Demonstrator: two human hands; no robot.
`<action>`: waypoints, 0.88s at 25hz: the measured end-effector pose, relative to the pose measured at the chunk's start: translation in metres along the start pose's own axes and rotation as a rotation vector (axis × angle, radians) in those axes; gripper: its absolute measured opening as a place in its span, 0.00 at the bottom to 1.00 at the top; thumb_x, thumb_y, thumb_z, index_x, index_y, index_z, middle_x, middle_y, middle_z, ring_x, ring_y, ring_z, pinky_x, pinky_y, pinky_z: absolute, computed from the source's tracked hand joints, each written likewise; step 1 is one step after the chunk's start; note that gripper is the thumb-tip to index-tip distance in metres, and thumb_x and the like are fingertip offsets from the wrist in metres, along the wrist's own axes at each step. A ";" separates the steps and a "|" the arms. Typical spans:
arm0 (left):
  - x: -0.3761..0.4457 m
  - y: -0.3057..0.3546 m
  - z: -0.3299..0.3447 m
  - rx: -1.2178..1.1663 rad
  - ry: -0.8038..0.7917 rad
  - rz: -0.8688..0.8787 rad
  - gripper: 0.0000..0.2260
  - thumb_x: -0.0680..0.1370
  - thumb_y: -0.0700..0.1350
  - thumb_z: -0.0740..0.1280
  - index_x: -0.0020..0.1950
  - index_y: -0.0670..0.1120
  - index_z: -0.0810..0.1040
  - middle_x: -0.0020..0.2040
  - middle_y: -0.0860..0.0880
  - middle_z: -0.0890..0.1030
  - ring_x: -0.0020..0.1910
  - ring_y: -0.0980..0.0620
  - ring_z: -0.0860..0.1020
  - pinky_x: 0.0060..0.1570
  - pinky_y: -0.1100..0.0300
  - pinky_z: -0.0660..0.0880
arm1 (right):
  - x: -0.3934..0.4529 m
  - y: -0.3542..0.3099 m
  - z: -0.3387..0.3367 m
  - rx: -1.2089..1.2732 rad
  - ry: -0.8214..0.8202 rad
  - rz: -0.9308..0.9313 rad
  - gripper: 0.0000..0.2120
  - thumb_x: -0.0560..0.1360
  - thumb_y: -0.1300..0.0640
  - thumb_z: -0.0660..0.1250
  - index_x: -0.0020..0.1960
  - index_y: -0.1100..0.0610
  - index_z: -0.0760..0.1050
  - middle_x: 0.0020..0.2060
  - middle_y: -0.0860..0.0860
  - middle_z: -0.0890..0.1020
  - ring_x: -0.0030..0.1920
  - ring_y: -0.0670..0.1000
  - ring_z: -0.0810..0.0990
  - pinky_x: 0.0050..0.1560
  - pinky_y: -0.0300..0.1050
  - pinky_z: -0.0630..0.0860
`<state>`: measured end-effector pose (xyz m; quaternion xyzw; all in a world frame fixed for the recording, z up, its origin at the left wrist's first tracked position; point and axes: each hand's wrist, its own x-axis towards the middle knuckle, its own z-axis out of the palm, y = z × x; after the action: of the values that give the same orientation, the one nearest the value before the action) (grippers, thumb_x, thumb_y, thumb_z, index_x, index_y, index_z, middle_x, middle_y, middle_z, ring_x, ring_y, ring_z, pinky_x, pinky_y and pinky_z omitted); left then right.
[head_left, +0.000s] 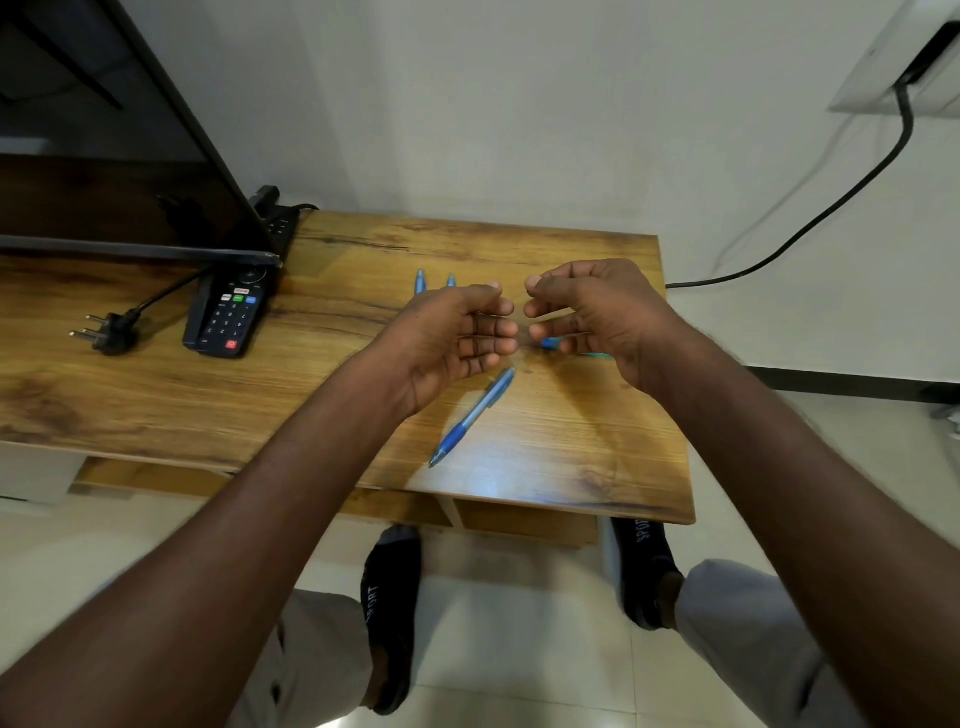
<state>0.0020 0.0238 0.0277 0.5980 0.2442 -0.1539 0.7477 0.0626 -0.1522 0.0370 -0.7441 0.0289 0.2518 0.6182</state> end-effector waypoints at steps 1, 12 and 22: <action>0.000 -0.001 0.000 -0.004 0.001 0.002 0.09 0.84 0.49 0.67 0.53 0.44 0.83 0.45 0.45 0.86 0.41 0.51 0.85 0.46 0.57 0.80 | 0.000 0.000 0.000 0.006 -0.001 0.000 0.06 0.78 0.55 0.76 0.50 0.57 0.85 0.45 0.55 0.89 0.38 0.51 0.87 0.35 0.44 0.76; -0.002 0.000 0.000 -0.073 -0.024 -0.012 0.06 0.84 0.46 0.68 0.51 0.46 0.83 0.44 0.47 0.85 0.42 0.52 0.85 0.40 0.61 0.81 | 0.001 0.004 0.004 0.077 -0.093 0.016 0.11 0.77 0.53 0.77 0.56 0.58 0.86 0.48 0.56 0.89 0.43 0.52 0.87 0.39 0.44 0.77; -0.004 0.002 0.003 0.133 0.075 0.072 0.17 0.85 0.57 0.63 0.53 0.45 0.83 0.43 0.47 0.87 0.40 0.51 0.85 0.37 0.60 0.79 | 0.001 0.002 0.007 0.125 -0.047 0.033 0.09 0.78 0.55 0.76 0.55 0.59 0.85 0.44 0.53 0.88 0.42 0.51 0.86 0.38 0.44 0.75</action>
<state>0.0006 0.0213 0.0318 0.6601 0.2397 -0.1200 0.7017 0.0605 -0.1460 0.0340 -0.6974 0.0425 0.2771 0.6595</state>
